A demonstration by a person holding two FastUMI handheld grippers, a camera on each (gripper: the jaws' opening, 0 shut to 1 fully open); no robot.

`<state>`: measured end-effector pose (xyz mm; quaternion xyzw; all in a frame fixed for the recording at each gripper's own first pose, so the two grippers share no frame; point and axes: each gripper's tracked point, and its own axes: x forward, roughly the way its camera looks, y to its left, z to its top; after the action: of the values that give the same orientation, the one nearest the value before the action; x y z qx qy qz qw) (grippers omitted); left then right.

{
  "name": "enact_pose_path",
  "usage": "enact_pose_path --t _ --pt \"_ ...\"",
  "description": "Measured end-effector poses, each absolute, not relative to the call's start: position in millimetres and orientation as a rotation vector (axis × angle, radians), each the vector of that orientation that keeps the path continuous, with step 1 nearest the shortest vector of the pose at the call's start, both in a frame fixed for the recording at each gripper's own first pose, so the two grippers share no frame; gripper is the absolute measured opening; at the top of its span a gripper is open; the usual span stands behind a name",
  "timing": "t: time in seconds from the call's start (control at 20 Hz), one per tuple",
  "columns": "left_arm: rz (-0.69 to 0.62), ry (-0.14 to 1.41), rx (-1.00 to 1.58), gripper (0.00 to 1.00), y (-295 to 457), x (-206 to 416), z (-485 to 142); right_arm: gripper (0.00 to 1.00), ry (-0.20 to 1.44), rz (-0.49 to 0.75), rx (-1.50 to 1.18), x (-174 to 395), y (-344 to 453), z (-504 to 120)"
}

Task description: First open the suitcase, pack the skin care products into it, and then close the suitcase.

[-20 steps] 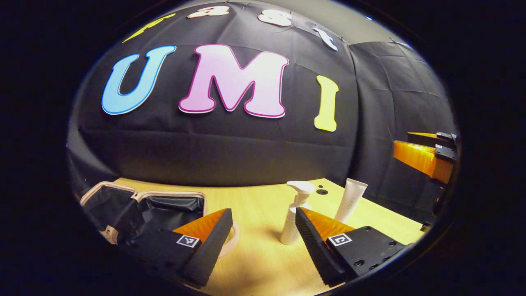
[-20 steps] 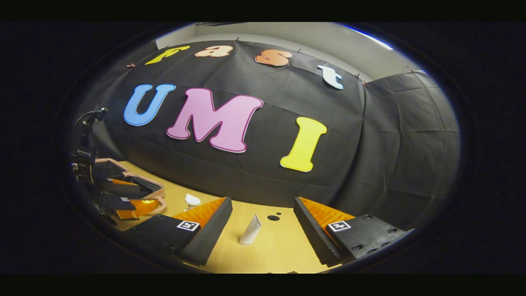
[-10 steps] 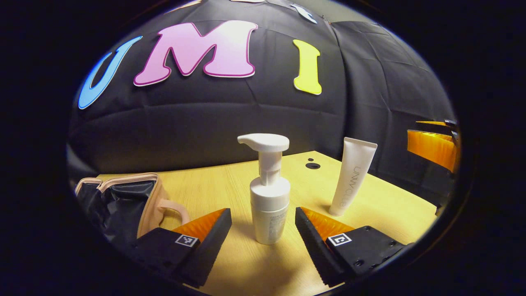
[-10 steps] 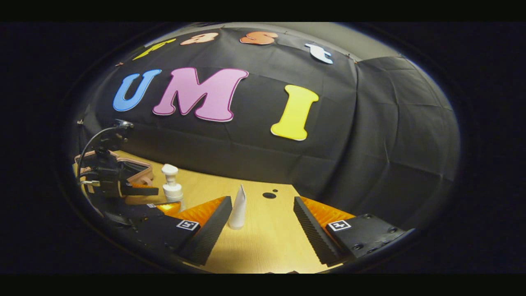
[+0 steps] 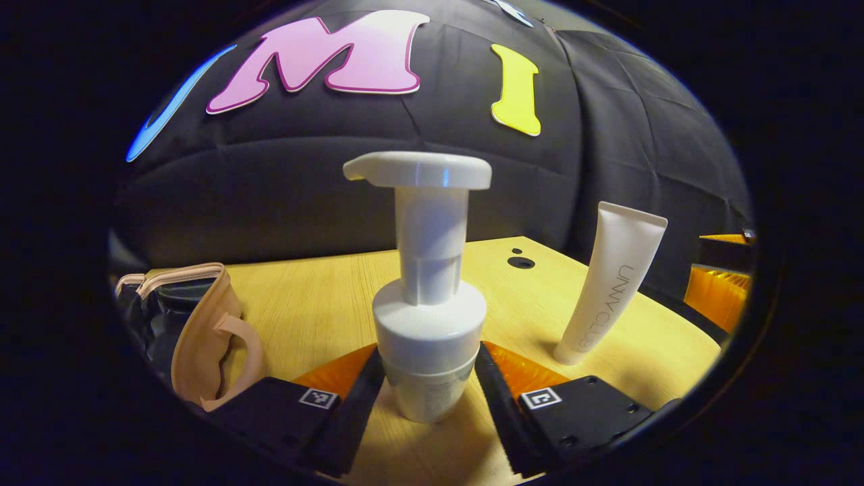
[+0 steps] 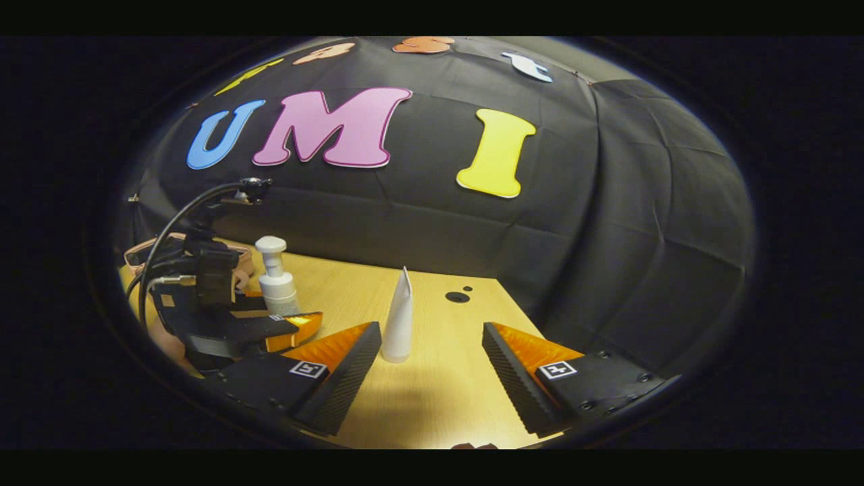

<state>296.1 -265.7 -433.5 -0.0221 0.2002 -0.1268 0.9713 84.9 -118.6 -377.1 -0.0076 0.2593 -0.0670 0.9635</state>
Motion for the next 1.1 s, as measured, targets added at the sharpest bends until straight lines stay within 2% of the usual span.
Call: enact_pose_path --t 0.1,0.55,0.9,1.1 --pt "-0.26 0.408 -0.034 0.63 -266 297 -435 0.97 0.542 -0.119 -0.008 91 -113 -390" --pt "-0.228 0.392 -0.078 0.59 -241 287 -422 0.97 0.624 -0.068 0.014 123 -86 -447" --pt "-0.234 0.379 -0.089 0.59 -226 263 -392 0.98 0.677 -0.115 0.084 152 -93 -486" --pt "-0.223 0.382 -0.069 0.59 -219 259 -388 0.94 0.702 -0.162 0.091 156 -99 -495"
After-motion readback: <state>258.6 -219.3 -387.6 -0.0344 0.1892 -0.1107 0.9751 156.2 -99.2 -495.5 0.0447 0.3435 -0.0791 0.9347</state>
